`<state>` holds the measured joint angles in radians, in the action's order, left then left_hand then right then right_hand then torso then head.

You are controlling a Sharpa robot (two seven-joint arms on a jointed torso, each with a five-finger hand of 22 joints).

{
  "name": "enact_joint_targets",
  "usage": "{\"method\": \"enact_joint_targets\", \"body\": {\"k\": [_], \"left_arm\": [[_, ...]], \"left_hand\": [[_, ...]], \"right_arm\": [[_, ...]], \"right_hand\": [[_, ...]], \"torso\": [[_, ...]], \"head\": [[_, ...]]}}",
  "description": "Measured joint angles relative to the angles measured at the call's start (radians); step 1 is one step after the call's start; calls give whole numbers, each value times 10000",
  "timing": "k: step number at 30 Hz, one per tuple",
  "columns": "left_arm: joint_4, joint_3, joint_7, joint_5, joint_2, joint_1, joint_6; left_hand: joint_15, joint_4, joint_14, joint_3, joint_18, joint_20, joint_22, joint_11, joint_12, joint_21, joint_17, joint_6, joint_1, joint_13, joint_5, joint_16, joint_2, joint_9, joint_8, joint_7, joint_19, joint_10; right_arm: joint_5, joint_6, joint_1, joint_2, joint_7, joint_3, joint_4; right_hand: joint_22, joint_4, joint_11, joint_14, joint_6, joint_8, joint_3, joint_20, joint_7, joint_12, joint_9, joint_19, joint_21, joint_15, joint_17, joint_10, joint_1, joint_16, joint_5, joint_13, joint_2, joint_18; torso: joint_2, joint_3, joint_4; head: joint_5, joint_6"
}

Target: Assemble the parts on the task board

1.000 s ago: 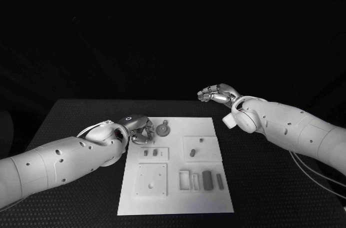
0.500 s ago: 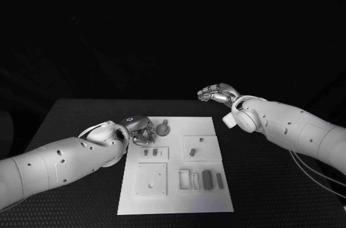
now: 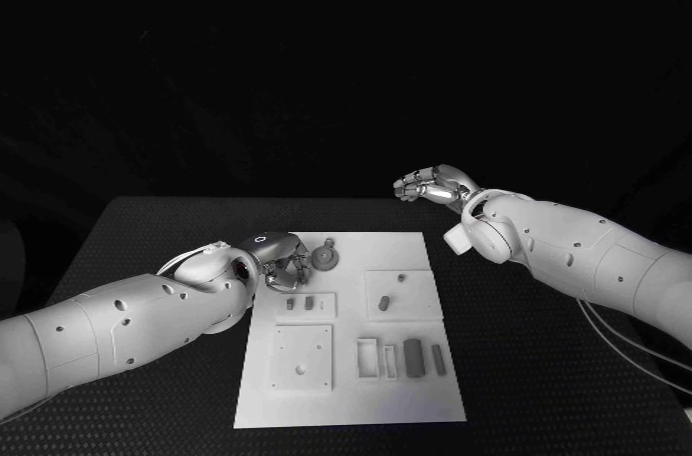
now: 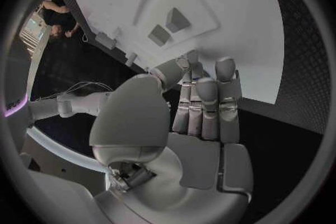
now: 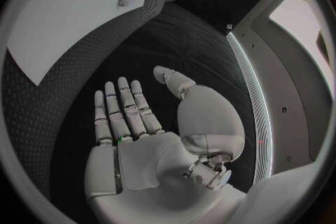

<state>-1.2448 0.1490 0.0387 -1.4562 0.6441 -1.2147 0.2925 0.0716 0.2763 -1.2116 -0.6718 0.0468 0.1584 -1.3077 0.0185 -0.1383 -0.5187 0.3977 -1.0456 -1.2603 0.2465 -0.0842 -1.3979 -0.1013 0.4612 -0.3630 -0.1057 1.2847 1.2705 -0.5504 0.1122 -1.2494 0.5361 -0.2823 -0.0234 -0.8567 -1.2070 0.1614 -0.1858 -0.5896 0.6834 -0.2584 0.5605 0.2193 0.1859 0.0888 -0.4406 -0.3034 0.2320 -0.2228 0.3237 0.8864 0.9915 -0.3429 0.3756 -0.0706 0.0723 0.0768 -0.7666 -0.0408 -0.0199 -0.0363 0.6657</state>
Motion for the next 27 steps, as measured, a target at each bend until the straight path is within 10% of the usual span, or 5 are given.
{"method": "enact_joint_targets", "body": {"k": [27], "left_arm": [[68,112,-7,-1,-76,-31,-147]], "left_hand": [[-2,27,2,-21,0,24,0,17,41,0,-18,23,33,387,3,39,23,-1,38,-31,-26,-17]], "right_arm": [[0,-7,0,0,0,0,-6]], "right_hand": [[-17,0,0,0,0,1,0,0,0,0,12,0,0,0,1,0,0,0,0,0,0,0]], "torso": [[0,-4,-3]], "head": [[-39,54]]}}
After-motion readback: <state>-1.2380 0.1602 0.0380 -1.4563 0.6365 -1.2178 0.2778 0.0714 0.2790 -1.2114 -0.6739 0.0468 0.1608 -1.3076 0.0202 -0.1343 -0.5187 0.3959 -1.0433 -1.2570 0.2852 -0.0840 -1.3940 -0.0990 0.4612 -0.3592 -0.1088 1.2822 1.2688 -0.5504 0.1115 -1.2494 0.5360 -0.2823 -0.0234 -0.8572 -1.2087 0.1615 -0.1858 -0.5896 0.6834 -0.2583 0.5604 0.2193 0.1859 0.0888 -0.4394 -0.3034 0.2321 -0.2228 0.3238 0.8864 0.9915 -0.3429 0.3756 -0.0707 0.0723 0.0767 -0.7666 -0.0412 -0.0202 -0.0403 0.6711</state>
